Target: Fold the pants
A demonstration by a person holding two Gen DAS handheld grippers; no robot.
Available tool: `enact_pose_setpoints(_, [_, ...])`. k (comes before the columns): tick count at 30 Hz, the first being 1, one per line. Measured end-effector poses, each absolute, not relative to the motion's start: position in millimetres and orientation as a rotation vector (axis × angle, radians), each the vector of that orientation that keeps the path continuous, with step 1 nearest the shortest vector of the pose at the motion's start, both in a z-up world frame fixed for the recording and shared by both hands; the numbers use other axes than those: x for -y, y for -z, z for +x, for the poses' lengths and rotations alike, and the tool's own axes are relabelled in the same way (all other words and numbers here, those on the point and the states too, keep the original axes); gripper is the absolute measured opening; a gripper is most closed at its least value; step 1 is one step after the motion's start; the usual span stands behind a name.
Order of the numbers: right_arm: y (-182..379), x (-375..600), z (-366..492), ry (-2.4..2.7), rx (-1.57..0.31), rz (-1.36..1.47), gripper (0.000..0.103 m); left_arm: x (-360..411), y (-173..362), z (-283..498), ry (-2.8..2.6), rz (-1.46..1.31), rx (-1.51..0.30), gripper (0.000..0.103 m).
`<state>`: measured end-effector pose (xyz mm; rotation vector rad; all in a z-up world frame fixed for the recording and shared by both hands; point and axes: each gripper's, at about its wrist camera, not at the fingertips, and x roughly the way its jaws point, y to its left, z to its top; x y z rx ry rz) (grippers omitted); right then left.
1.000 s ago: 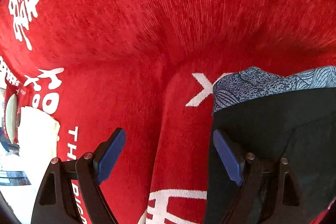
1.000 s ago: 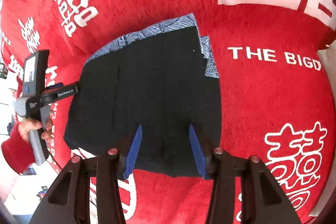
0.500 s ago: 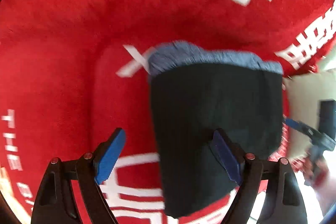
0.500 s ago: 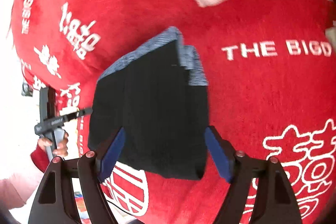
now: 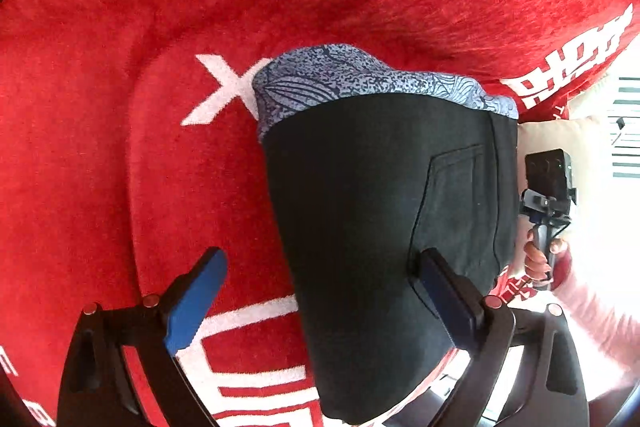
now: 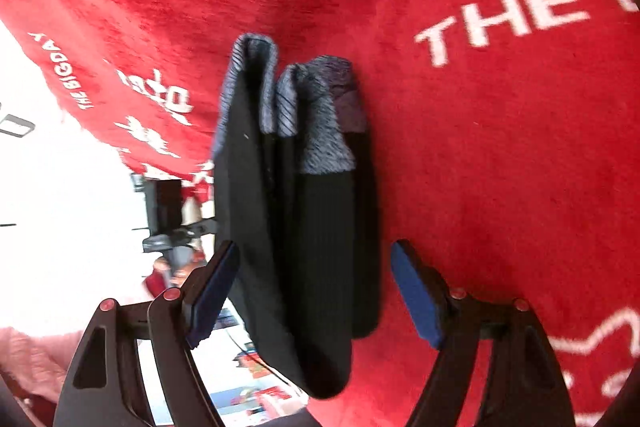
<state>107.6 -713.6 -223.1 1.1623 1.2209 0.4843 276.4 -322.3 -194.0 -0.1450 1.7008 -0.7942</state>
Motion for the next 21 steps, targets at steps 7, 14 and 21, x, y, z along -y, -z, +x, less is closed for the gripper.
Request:
enact_pose_setpoints(7, [222.4, 710.4, 117.8, -0.529, -1.231, 1.131, 0.082, 333.2, 204.8, 274.2, 0.819, -0.19, -1.71, 0.097])
enact_pose_setpoints(14, [219.6, 701.4, 125.1, -0.458, -1.284, 1.089, 0.058, 334.8, 184.2, 260.3, 0.783, -0.125, -1.598, 0.075])
enact_pose_setpoints(21, [191.8, 698.4, 109.8, -0.457, -1.209, 1.132, 0.038, 331.1, 143.8, 245.4, 0.781, -0.087, -1.531, 0.052])
